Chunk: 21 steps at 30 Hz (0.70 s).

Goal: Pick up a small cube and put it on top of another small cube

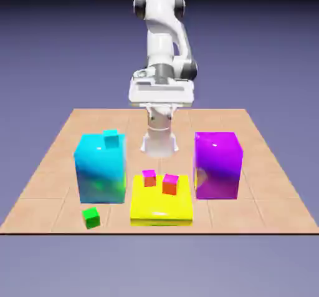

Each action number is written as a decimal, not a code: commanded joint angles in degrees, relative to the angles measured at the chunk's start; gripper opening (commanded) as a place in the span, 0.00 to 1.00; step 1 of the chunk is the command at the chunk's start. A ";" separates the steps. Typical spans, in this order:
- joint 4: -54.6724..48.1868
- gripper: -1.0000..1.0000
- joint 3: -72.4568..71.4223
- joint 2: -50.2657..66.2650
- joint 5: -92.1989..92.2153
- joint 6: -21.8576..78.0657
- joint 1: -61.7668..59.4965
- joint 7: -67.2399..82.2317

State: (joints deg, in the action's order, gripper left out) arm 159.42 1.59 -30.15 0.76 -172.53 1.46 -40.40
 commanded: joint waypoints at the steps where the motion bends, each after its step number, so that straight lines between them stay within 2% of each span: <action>1: -1.32 0.50 1.32 2.08 0.64 1.23 0.64 1.71; 21: -27.61 0.50 27.68 43.61 13.33 25.77 13.37 35.79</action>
State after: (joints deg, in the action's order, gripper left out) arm 131.81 29.26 13.45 14.10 -146.76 14.83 -4.62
